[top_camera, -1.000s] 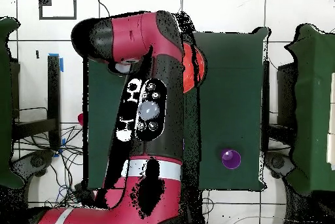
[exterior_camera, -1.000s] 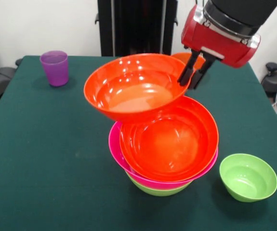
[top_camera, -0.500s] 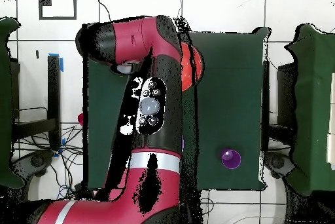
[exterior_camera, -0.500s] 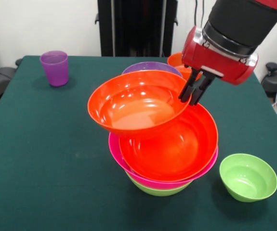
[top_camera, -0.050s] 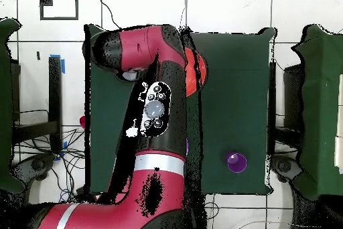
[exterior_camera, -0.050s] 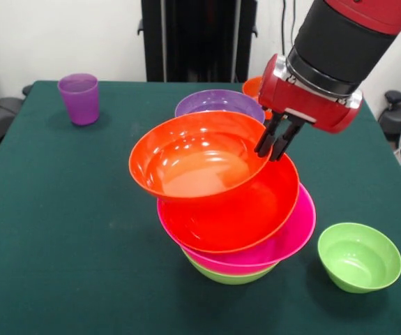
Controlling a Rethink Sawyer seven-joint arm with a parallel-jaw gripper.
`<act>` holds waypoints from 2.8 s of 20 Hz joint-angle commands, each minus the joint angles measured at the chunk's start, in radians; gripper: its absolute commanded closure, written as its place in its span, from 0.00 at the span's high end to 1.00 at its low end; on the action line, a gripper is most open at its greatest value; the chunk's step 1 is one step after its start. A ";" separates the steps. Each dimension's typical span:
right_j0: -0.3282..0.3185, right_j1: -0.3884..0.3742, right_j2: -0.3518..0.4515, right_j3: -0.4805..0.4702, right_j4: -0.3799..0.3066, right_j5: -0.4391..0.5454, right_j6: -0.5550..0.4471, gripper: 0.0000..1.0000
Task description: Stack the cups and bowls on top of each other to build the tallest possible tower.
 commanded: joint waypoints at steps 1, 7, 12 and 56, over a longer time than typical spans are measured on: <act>0.009 -0.015 0.097 0.115 -0.050 -0.063 -0.122 0.00; 0.011 -0.016 0.093 0.113 -0.051 -0.064 -0.118 0.00; 0.011 -0.014 0.094 0.107 -0.051 -0.066 -0.113 0.00; 0.045 0.045 0.062 -0.224 -0.088 0.527 -0.190 1.00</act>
